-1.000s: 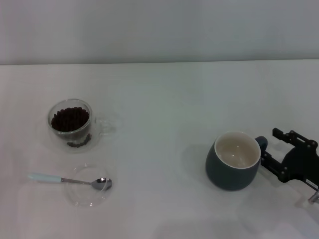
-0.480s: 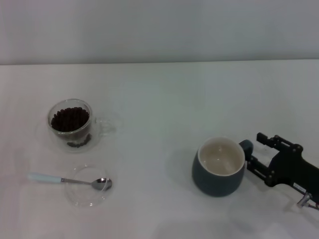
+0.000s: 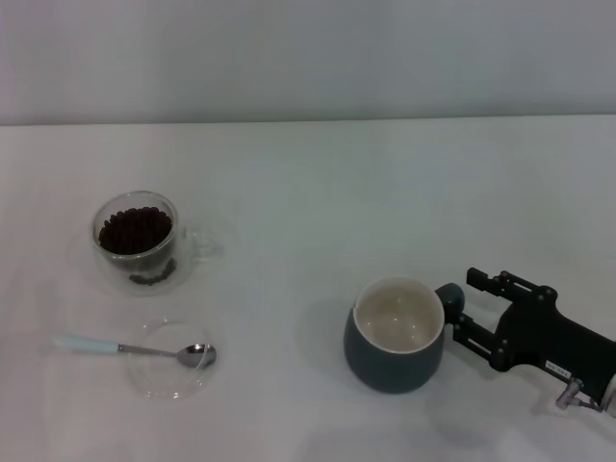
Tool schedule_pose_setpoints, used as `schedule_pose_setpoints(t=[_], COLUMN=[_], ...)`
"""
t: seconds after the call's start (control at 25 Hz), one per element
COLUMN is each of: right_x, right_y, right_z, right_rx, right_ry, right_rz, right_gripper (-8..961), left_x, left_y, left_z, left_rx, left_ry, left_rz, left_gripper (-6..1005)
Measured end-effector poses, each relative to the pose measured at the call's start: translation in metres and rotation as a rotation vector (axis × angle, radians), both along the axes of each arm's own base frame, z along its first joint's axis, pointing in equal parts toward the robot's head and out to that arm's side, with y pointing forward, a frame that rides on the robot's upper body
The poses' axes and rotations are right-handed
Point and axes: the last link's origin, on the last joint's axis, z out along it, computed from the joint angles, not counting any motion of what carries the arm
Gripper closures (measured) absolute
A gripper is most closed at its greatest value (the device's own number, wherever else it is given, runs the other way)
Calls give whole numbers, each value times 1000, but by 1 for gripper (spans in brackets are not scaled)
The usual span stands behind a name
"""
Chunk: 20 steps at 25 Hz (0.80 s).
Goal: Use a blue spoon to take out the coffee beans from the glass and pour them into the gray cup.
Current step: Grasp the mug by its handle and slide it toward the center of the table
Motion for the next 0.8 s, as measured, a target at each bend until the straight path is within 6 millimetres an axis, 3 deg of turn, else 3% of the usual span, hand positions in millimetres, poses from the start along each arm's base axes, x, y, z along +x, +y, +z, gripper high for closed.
schedule_pose_setpoints(t=[0.8], right_x=[-27], right_y=[15], right_z=[-16], right_rx=[-165], right_ry=[13], right_rz=[102], right_gripper=[336], left_x=[3], left_y=[3], left_z=[-3], left_rx=[-12], left_ry=[-5], left_rz=[-12], left_gripper=[316])
